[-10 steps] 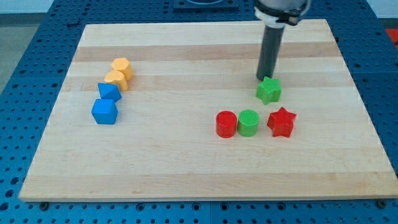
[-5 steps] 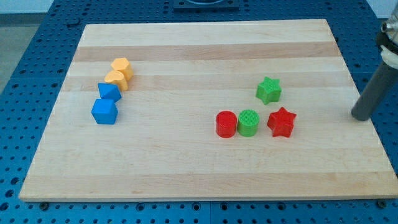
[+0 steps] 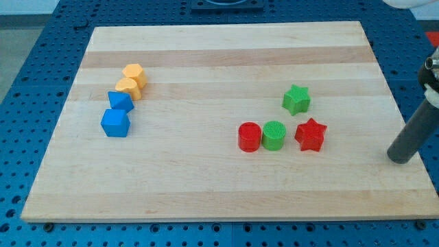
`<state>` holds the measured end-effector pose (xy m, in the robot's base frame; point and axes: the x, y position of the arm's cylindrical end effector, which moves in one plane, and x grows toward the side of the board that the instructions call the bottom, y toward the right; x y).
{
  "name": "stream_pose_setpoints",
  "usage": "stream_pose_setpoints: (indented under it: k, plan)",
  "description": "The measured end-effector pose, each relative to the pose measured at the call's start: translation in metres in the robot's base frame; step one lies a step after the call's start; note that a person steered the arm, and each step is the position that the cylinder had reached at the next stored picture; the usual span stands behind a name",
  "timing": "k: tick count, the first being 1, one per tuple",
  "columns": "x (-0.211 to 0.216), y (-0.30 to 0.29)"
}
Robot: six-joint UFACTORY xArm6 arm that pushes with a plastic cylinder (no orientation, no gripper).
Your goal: Point your arm towards the red star
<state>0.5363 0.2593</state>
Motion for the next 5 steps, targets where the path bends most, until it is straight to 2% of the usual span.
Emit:
stream_pose_setpoints:
  k: [3, 5]
  plan:
    - [0.000, -0.047]
    - [-0.020, -0.078]
